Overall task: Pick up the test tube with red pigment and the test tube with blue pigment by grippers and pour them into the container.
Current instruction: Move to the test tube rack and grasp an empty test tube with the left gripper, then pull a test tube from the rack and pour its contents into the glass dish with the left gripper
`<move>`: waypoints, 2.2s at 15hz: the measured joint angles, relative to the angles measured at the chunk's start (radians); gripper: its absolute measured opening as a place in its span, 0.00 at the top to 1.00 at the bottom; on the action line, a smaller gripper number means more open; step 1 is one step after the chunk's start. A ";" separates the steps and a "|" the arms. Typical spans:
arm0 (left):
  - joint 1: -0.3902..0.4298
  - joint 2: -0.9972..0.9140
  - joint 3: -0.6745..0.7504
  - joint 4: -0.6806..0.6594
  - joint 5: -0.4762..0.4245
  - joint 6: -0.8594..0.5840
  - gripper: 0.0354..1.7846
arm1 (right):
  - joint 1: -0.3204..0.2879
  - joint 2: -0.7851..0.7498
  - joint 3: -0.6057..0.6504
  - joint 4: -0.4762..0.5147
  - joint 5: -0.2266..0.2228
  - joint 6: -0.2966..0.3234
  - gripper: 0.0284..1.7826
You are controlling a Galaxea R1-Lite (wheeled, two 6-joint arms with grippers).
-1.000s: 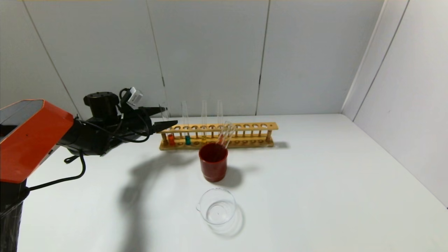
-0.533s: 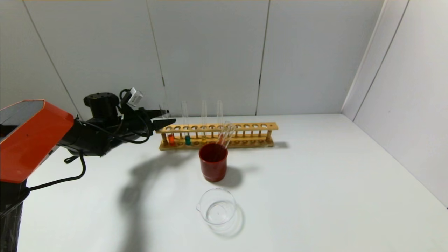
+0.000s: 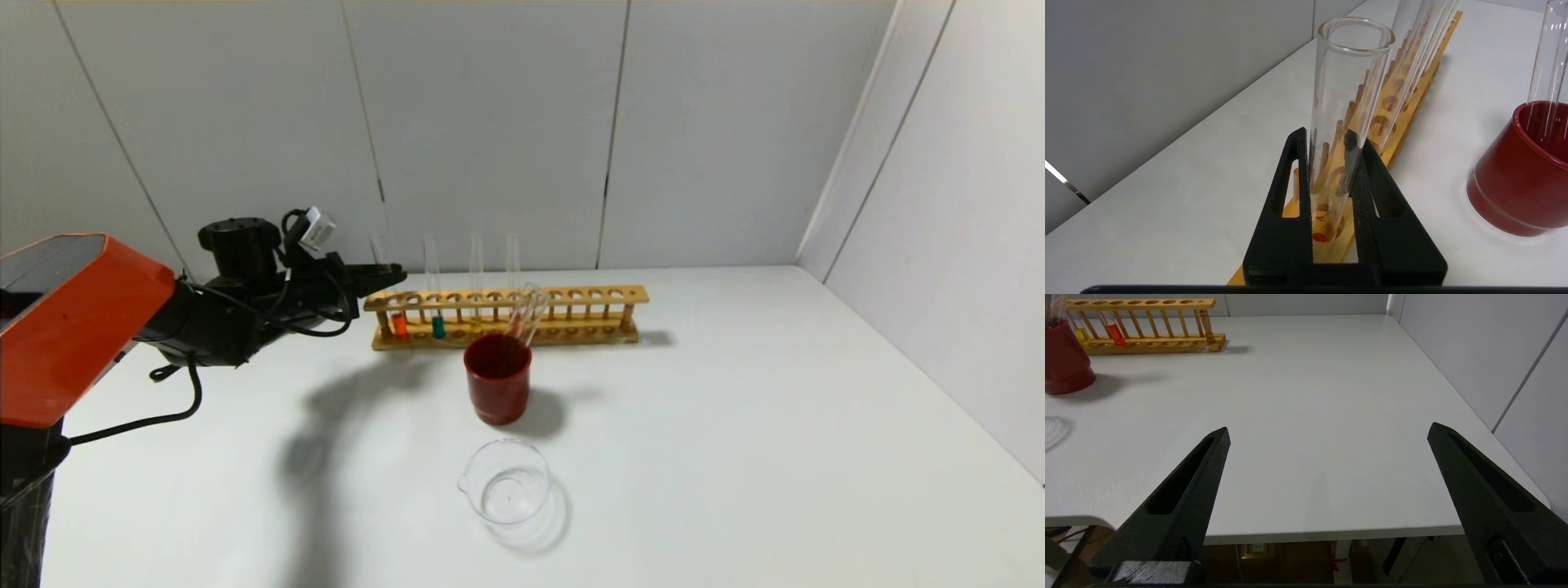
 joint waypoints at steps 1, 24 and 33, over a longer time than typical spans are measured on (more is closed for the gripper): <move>-0.002 -0.001 0.000 -0.003 -0.001 -0.002 0.83 | 0.000 0.000 0.000 0.000 0.000 0.000 0.05; 0.001 -0.389 0.127 0.180 0.024 -0.042 0.83 | 0.000 0.000 0.000 0.000 0.000 0.000 0.05; 0.006 -0.690 0.455 0.215 0.136 -0.038 0.83 | 0.000 0.000 0.000 0.000 0.000 0.000 0.05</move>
